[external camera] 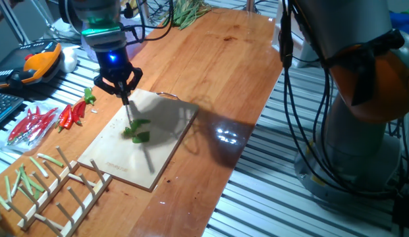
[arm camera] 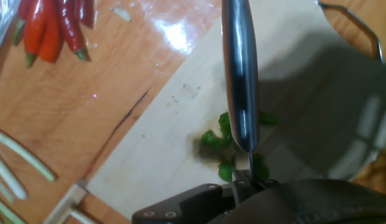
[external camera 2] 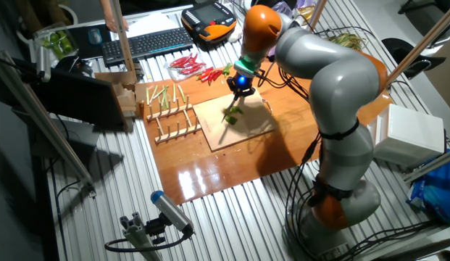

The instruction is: Chop the chili peppers

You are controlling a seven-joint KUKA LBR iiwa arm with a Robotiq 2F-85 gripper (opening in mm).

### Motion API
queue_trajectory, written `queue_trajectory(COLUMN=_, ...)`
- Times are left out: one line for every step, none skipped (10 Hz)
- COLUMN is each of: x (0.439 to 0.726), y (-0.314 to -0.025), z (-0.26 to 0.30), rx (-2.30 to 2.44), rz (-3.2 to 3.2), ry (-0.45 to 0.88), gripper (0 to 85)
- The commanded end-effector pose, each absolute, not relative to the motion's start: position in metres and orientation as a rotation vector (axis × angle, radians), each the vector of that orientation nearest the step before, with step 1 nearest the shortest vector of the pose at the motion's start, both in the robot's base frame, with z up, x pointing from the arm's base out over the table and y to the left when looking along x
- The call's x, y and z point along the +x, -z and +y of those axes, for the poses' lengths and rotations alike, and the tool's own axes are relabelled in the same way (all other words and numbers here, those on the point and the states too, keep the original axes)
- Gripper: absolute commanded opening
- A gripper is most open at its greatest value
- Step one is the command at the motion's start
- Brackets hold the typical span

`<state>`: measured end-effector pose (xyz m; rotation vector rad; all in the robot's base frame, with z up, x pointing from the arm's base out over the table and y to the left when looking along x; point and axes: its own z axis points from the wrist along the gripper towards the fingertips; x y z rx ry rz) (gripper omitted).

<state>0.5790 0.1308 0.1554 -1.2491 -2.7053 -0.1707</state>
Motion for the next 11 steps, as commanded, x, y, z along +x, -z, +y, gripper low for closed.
queue_trajectory(x=0.579, y=-0.156, z=0.131, rx=-1.398, rz=-2.647, ry=0.169, gripper=0.0)
queue_trajectory(x=0.579, y=-0.156, z=0.131, rx=-1.382, rz=-2.665, ry=0.170, gripper=0.0)
queue_trajectory(x=0.579, y=-0.156, z=0.131, rx=-1.368, rz=-2.667, ry=0.204, gripper=0.0)
queue_trajectory(x=0.579, y=-0.156, z=0.131, rx=-1.364, rz=-2.678, ry=0.200, gripper=0.0)
queue_trajectory(x=0.577, y=-0.156, z=0.132, rx=-1.373, rz=-2.713, ry=0.169, gripper=0.0)
queue_trajectory(x=0.564, y=-0.157, z=0.137, rx=-1.353, rz=-2.777, ry=0.131, gripper=0.0)
queue_trajectory(x=0.553, y=-0.155, z=0.142, rx=-1.324, rz=-2.813, ry=0.102, gripper=0.0)
queue_trajectory(x=0.549, y=-0.153, z=0.146, rx=-1.326, rz=-2.812, ry=0.098, gripper=0.0)
queue_trajectory(x=0.544, y=-0.149, z=0.149, rx=-1.325, rz=-2.822, ry=0.067, gripper=0.0)
queue_trajectory(x=0.541, y=-0.143, z=0.152, rx=-1.337, rz=-2.818, ry=0.058, gripper=0.0)
queue_trajectory(x=0.538, y=-0.136, z=0.154, rx=-1.347, rz=-2.807, ry=0.067, gripper=0.0)
